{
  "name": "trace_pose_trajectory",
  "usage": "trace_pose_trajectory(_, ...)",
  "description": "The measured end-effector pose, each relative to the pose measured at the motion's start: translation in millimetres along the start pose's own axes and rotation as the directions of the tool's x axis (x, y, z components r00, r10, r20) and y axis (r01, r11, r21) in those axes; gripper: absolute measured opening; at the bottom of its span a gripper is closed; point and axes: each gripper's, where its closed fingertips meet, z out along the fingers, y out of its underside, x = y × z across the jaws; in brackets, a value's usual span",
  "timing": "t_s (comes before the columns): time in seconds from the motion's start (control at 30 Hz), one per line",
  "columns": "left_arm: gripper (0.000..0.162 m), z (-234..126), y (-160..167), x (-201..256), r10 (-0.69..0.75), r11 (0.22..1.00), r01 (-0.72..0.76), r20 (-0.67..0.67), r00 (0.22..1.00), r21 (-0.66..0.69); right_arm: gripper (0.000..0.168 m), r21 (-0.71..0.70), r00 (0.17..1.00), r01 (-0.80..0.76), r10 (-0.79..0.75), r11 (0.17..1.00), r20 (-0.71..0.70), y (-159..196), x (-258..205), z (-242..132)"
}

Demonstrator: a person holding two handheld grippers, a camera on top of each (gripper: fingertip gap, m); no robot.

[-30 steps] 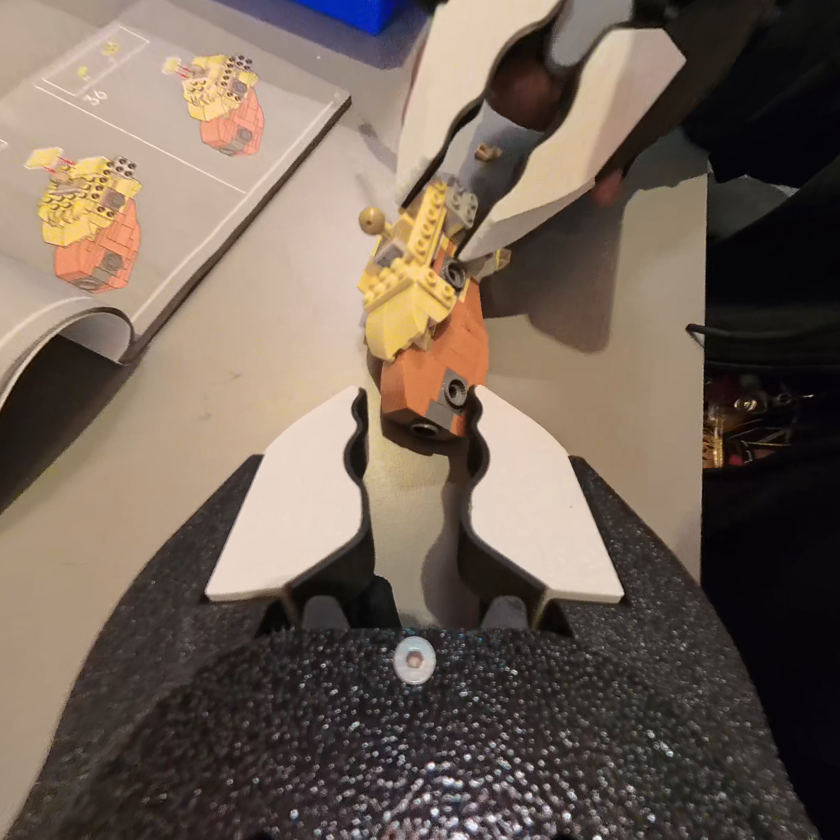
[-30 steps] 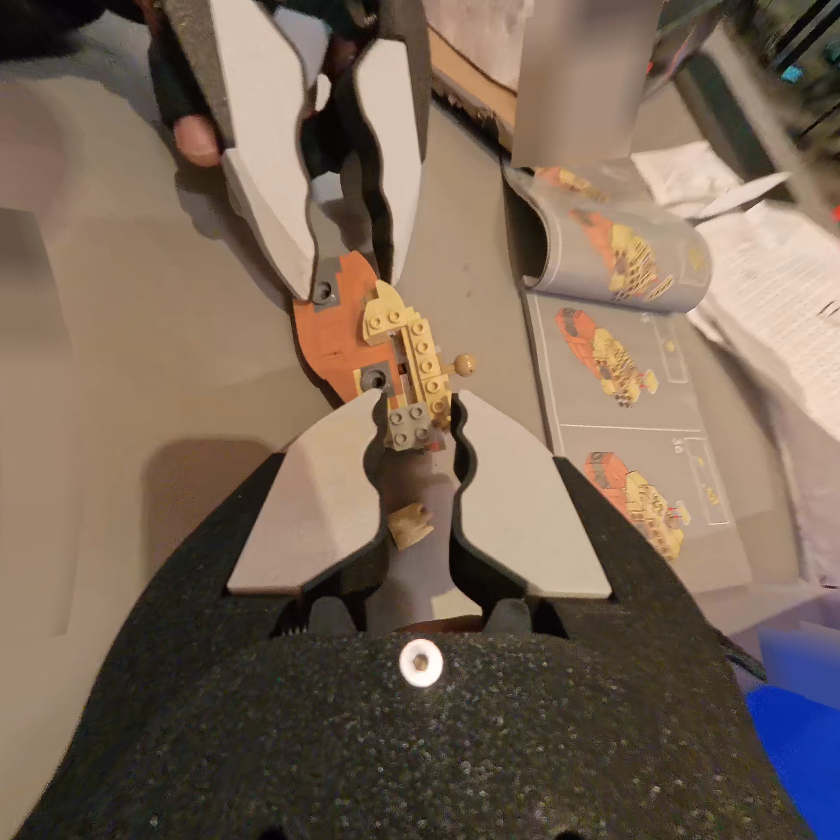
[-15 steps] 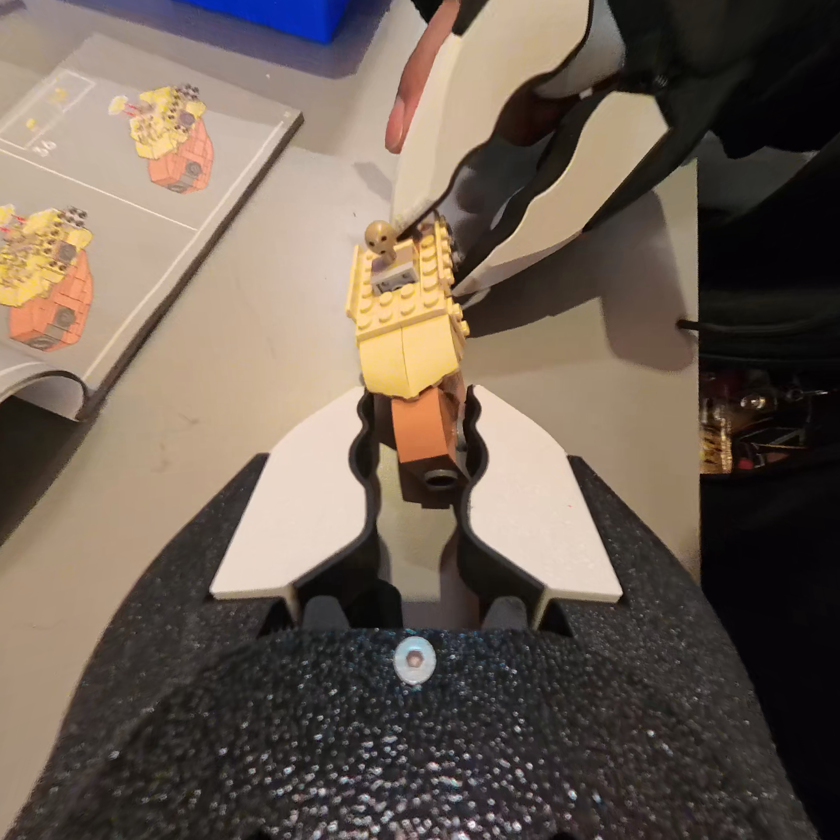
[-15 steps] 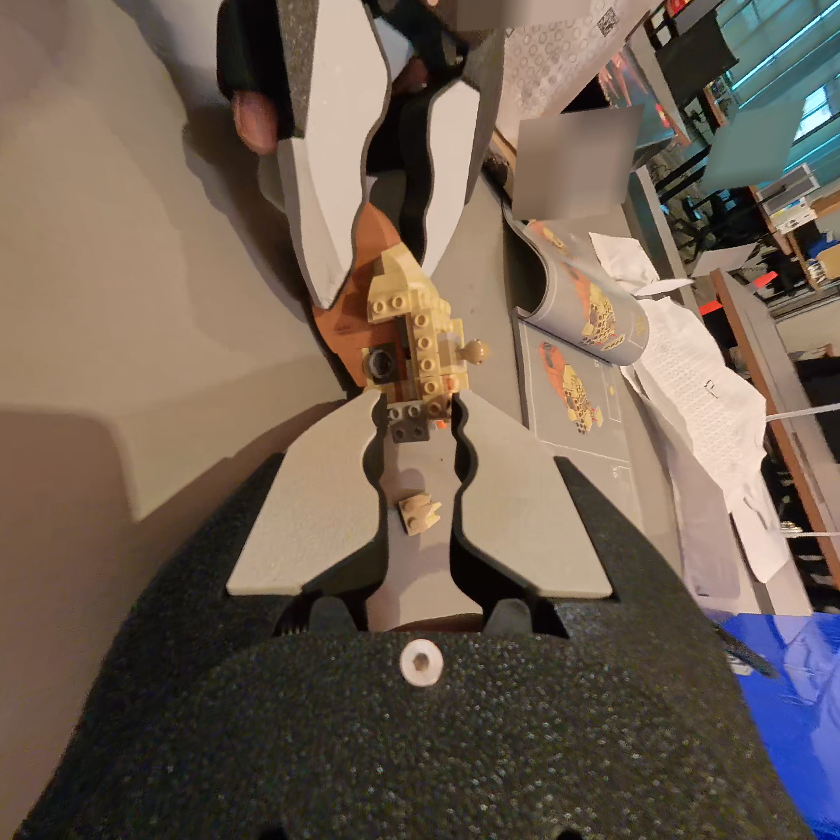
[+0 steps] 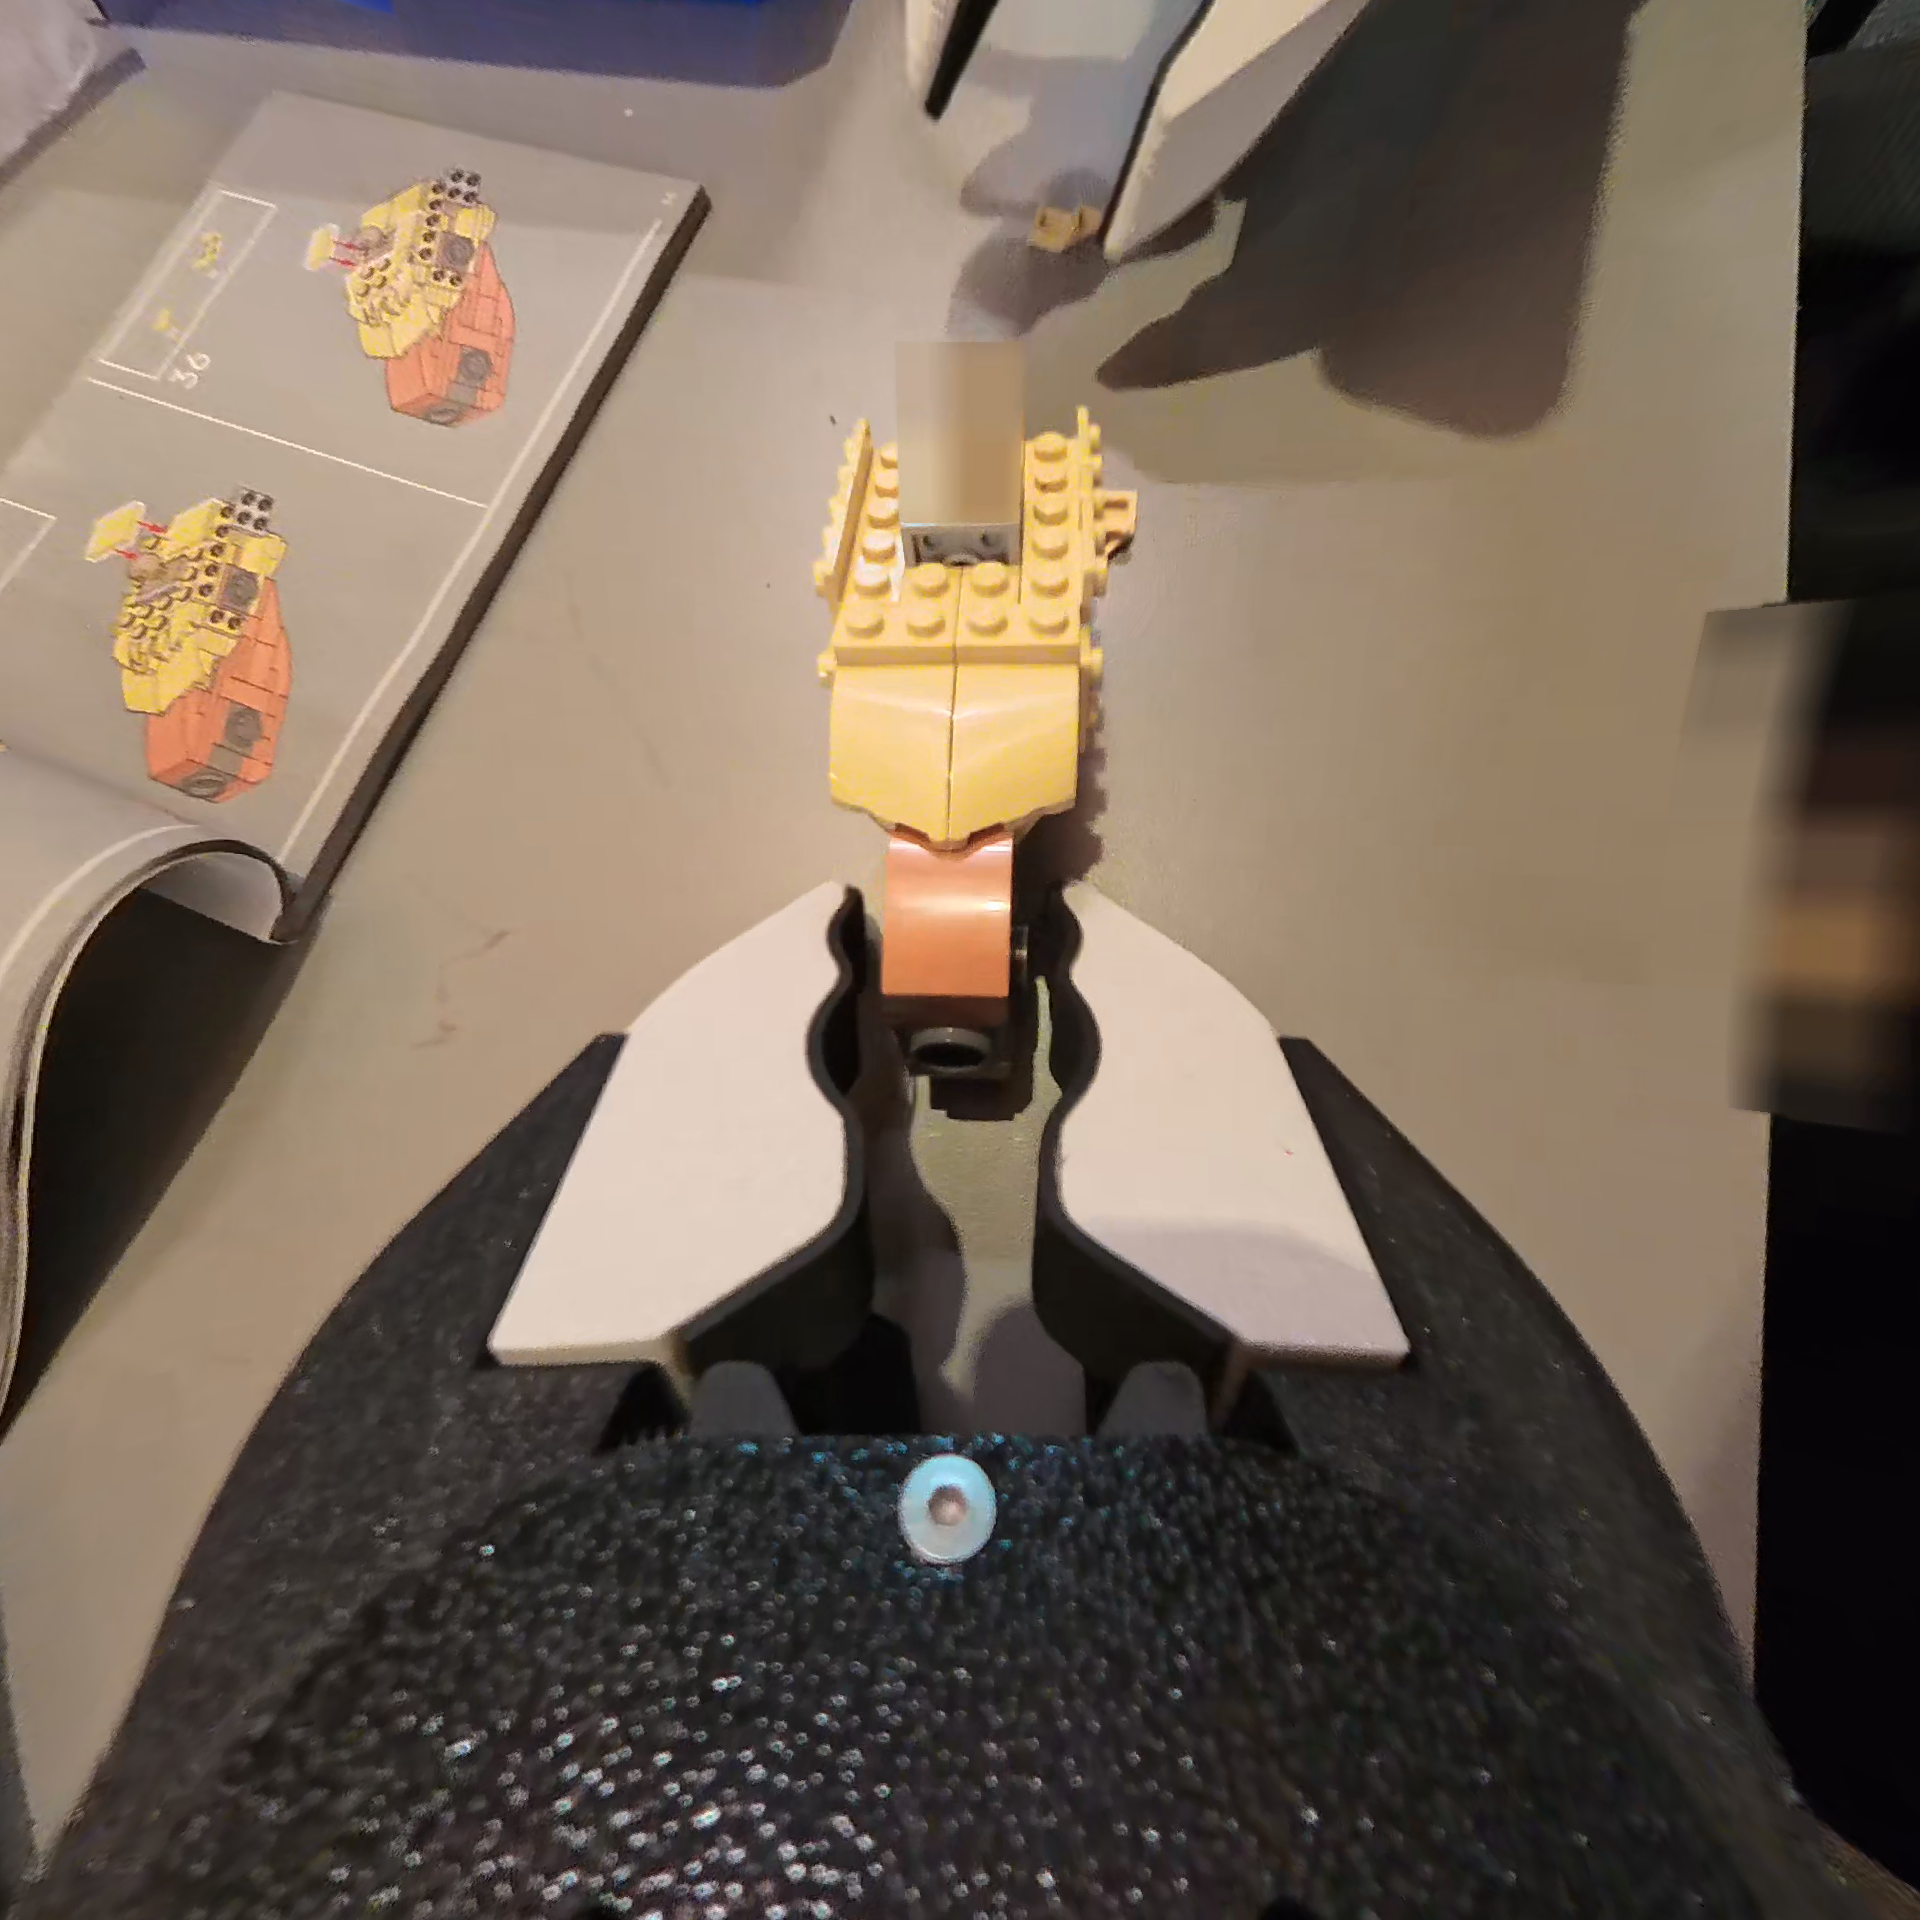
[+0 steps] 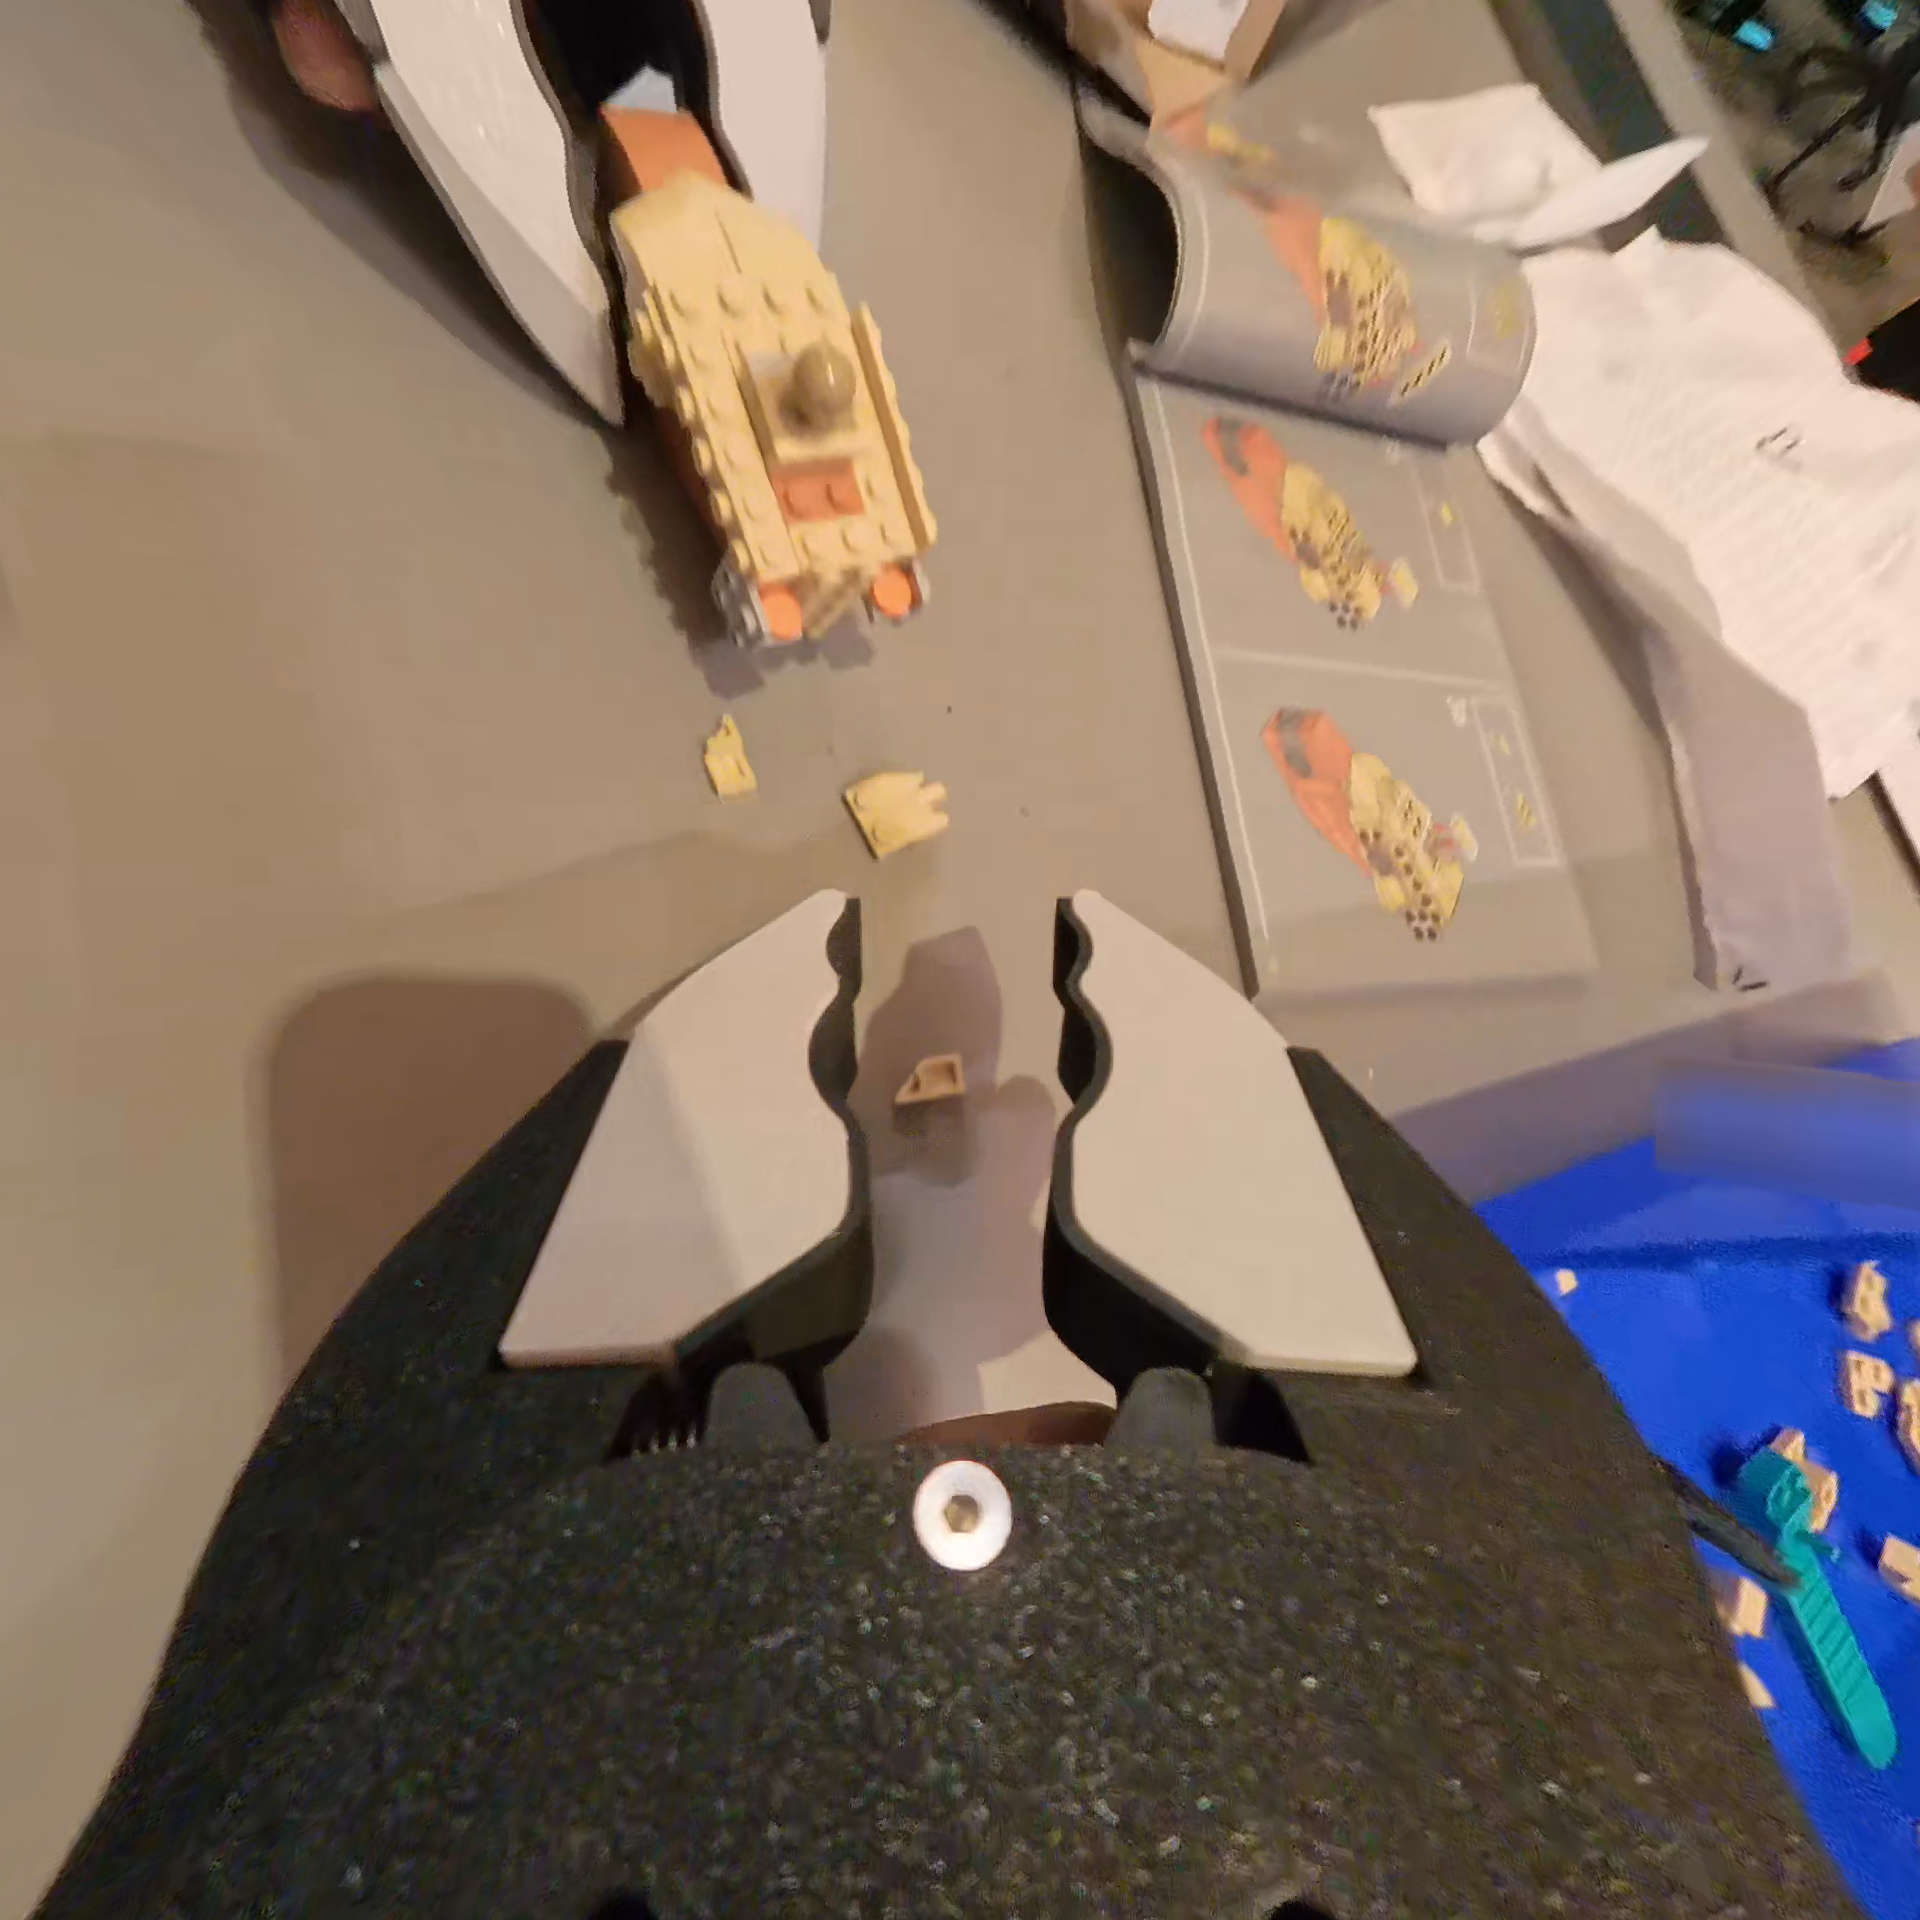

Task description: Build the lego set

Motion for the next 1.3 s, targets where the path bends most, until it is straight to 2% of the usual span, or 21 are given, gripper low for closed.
trace_pose_trajectory(0.17, 0.038, -4.2, 1.0, 0.3, -0.017, 1.000, 0.017, 0.000, 1.000, 0.011, 0.033, -0.063, 0.986, -0.162, 0.163, 0.985, 0.024, 9.4, 1.7, 3.7)
trace_pose_trajectory(0.33, 0.040, -16.2, 1.4, -0.5, -0.056, 0.996, 0.055, 0.023, 0.998, 0.069, 0.031, -0.104, 0.912, -0.406, 0.409, 0.908, 0.007, 2.3, -0.5, 15.2)
trace_pose_trajectory(0.47, 0.040, -21.7, 7.5, -3.3, -0.084, 0.994, 0.080, 0.054, 0.995, 0.080, 0.030, -0.141, 0.893, -0.450, 0.449, 0.882, -0.038, -4.8, -11.4, 21.7)
trace_pose_trajectory(0.67, 0.040, -22.9, 7.3, -4.1, -0.084, 0.993, 0.080, 0.051, 0.995, 0.086, 0.030, -0.168, 0.878, -0.479, 0.470, 0.862, -0.093, -6.5, -10.7, 25.9)
trace_pose_trajectory(0.9, 0.040, -23.6, 6.5, -3.1, -0.075, 0.993, 0.071, 0.045, 0.996, 0.093, 0.033, -0.228, 0.871, -0.490, 0.482, 0.842, -0.094, 2.0, -9.8, 35.8)
trace_pose_trajectory(0.97, 0.040, -23.0, 7.4, -2.5, -0.070, 0.994, 0.066, 0.045, 0.997, 0.085, 0.030, -0.239, 0.873, -0.486, 0.480, 0.841, -0.087, 2.7, -7.9, 38.0)
trace_pose_trajectory(1.07, 0.040, -22.4, 8.0, -1.7, -0.063, 0.995, 0.059, 0.045, 0.997, 0.078, 0.023, -0.256, 0.897, -0.438, 0.438, 0.861, -0.061, 1.2, -7.7, 39.5)
trace_pose_trajectory(1.3, 0.040, -23.1, 7.6, -1.2, -0.064, 0.995, 0.061, 0.037, 0.997, 0.084, 0.022, -0.265, 0.960, -0.238, 0.268, 0.934, 0.080, -2.7, -7.8, 42.7)
